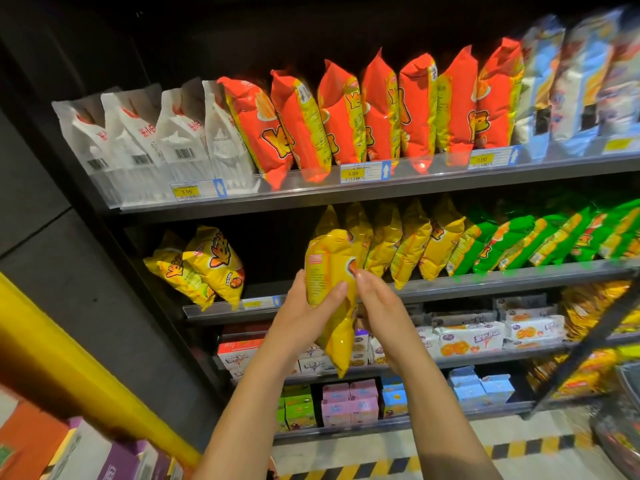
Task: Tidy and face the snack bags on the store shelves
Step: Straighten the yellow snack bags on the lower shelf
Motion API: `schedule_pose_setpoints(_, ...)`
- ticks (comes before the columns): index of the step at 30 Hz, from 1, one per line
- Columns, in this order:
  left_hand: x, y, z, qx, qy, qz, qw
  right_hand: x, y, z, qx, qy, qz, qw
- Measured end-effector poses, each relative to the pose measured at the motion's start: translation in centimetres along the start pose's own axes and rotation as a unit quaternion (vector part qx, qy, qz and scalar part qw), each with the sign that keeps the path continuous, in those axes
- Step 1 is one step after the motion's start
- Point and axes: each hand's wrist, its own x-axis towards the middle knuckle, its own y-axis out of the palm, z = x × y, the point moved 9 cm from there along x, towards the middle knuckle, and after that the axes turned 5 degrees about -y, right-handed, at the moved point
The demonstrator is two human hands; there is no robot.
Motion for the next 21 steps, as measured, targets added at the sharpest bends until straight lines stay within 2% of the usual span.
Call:
schedule_pose_setpoints(4, 0.3, -1.5, 1.4, -0.017, -0.049, -0.054, 0.997, 0.1, -0.1, 0.4, 0.027, 0.013, 0.008, 1.0)
schedule_pose_setpoints(7, 0.7, -2.7, 3.4, -0.112, -0.11, -0.082, 0.984, 0.3, -0.4, 0.1, 0.035, 0.014, 0.001, 0.999)
schedule_pose_setpoints(11, 0.8, -2.7, 4.5, -0.259, -0.138, -0.047, 0.955, 0.6, -1.2, -0.2, 0.034, -0.001, -0.031, 0.999)
schedule_pose_setpoints(13, 0.7, -1.9, 4.5, -0.294, -0.143, -0.002, 0.945, 0.6, -0.6, -0.4, 0.015, 0.001, -0.001, 1.0)
schedule_pose_setpoints(17, 0.6, -0.8, 4.7, -0.318, -0.146, 0.046, 0.936, 0.2, 1.4, -0.6, 0.029, 0.021, 0.081, 0.996)
schedule_pose_setpoints(21, 1.3, -1.5, 5.1, -0.289, -0.123, 0.048, 0.948, 0.6, 1.1, -0.5, 0.02, 0.002, 0.052, 0.998)
